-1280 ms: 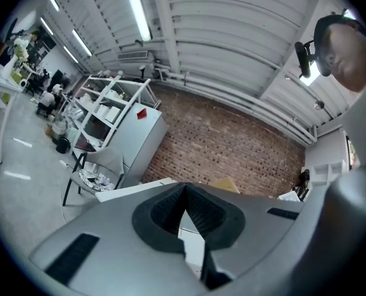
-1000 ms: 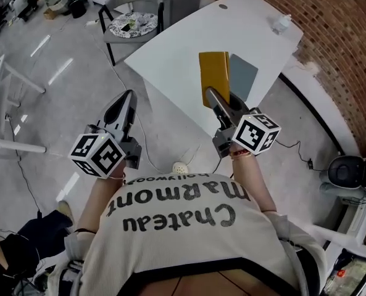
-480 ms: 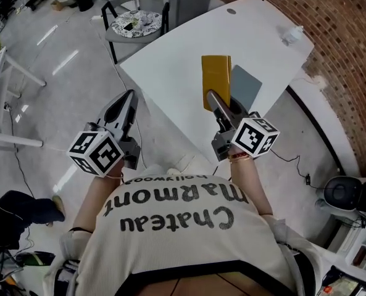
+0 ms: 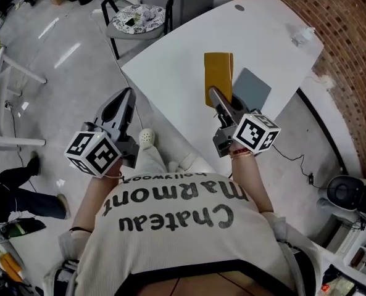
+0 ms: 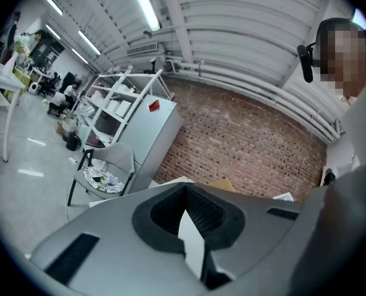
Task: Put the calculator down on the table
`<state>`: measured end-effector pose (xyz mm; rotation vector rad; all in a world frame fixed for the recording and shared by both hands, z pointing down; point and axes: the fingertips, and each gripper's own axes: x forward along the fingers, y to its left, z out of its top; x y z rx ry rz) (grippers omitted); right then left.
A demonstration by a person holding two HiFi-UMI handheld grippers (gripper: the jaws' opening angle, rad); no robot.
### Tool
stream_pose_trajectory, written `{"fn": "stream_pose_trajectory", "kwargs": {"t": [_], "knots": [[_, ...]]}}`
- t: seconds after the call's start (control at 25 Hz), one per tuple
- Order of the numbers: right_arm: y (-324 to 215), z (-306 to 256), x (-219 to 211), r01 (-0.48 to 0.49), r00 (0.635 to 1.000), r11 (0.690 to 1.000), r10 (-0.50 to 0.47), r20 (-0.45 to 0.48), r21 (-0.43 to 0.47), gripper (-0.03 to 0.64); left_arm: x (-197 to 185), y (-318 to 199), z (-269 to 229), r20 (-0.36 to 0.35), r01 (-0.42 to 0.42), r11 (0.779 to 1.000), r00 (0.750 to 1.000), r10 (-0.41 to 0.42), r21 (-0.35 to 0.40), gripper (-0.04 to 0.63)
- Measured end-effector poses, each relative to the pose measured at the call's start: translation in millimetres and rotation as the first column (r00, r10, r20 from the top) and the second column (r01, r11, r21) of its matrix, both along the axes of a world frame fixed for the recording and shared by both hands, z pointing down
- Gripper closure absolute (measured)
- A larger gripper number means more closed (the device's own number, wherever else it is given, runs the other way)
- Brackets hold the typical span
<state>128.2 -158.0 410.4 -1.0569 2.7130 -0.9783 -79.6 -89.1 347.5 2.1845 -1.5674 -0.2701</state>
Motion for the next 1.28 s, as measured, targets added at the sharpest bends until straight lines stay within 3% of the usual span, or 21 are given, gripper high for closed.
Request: {"fn": "stream_pose_trajectory", "kwargs": {"t": [0.32, 0.68, 1.12, 1.28], "knots": [[-65.8, 13.3, -19.1, -0.111, 0.993, 0.993, 0.109, -0.047, -0.045, 0.525, -25.2, -90.8, 8.2, -0.042, -0.112, 0.994, 0.993, 0.111, -0.014, 0.594], [-141.2, 7.3, -62.4, -0.243, 0.968, 0.97, 0.241, -0.075, -0.015, 0.525, -76.4, -192.6, -1.9, -0.044, -0.229, 0.973, 0.972, 0.229, 0.014, 0.594], [-177.4, -18.5, -92.6, -0.373, 0.914, 0.927, 0.376, -0.15, 0.05, 0.525, -108.1, -270.7, -32.2, -0.077, -0.362, 0.925, 0.925, 0.372, 0.115, 0.594], [-175.0, -16.1, -88.8, -0.383, 0.899, 0.923, 0.384, -0.21, 0.045, 0.525, -110.0, -276.4, -22.6, -0.123, -0.369, 0.921, 0.915, 0.383, 0.123, 0.594]]}}
